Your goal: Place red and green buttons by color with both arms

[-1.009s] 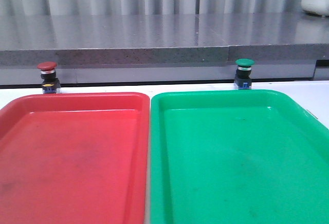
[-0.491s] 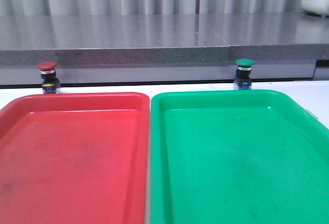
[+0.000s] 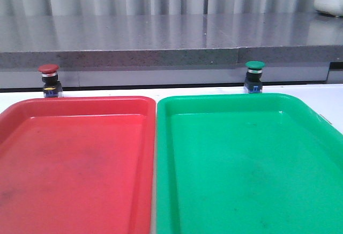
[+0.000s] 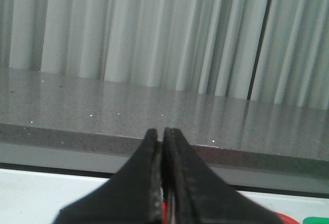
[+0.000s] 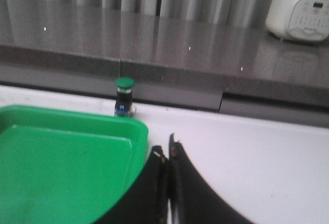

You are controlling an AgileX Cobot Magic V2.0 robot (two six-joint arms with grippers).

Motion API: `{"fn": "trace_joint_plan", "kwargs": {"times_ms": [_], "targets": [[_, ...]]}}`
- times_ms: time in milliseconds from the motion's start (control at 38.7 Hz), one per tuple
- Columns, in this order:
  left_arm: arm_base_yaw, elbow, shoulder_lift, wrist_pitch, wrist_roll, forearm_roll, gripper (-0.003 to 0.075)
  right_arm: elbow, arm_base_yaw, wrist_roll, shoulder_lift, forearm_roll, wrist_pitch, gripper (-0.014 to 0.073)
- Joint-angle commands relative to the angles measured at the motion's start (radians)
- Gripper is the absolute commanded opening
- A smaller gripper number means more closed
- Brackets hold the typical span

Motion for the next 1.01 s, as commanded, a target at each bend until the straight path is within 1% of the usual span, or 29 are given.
{"fn": "trace_joint_plan", "kwargs": {"times_ms": [0,129,207,284,440,621,698,724,776,802,853,879,957,983], "targets": [[0.001,-0.143,0.028,0.013,-0.008,-0.008,-0.002,-0.128,-0.008,-0.005,0.004,0.001,-0.042,-0.012],[0.001,-0.268,0.171,0.134,-0.006,0.007,-0.002,-0.27,-0.008,-0.004,0.115,0.001,0.101,-0.012],[0.001,-0.324,0.277,0.182,-0.006,0.06,-0.002,-0.337,-0.008,-0.004,0.216,0.001,0.14,-0.012],[0.001,-0.363,0.364,0.223,-0.006,0.078,-0.002,-0.385,-0.008,-0.004,0.291,0.001,0.158,-0.012],[0.001,-0.394,0.448,0.22,-0.006,0.078,-0.002,-0.424,-0.008,-0.004,0.378,0.001,0.171,-0.012],[0.001,-0.394,0.45,0.213,-0.006,0.078,-0.0019,-0.424,-0.008,-0.004,0.382,0.001,0.17,-0.012],[0.001,-0.394,0.45,0.213,-0.006,0.078,0.0001,-0.424,-0.008,-0.004,0.382,0.001,0.167,-0.012],[0.001,-0.394,0.45,0.213,-0.006,0.078,0.0017,-0.424,-0.008,-0.004,0.382,0.001,0.164,-0.012],[0.001,-0.394,0.45,0.213,-0.006,0.078,0.0083,-0.424,-0.008,-0.004,0.382,0.001,0.163,-0.0105],[0.001,-0.394,0.45,0.213,-0.006,0.078,0.0128,-0.424,-0.008,-0.004,0.382,0.001,0.163,-0.009],[0.001,-0.394,0.45,0.213,-0.006,0.078,0.0239,-0.424,-0.008,-0.004,0.382,0.001,0.163,-0.0025],[0.001,-0.394,0.45,0.213,-0.006,0.078,0.0287,-0.424,-0.008,-0.004,0.382,0.001,0.163,0.002],[0.001,-0.394,0.45,0.213,-0.006,0.078,0.0486,-0.424,-0.008,-0.004,0.382,0.001,0.163,0.0178],[0.001,-0.394,0.45,0.213,-0.006,0.078,0.0531,-0.424,-0.008,-0.004,0.382,0.001,0.163,0.0248]]}}
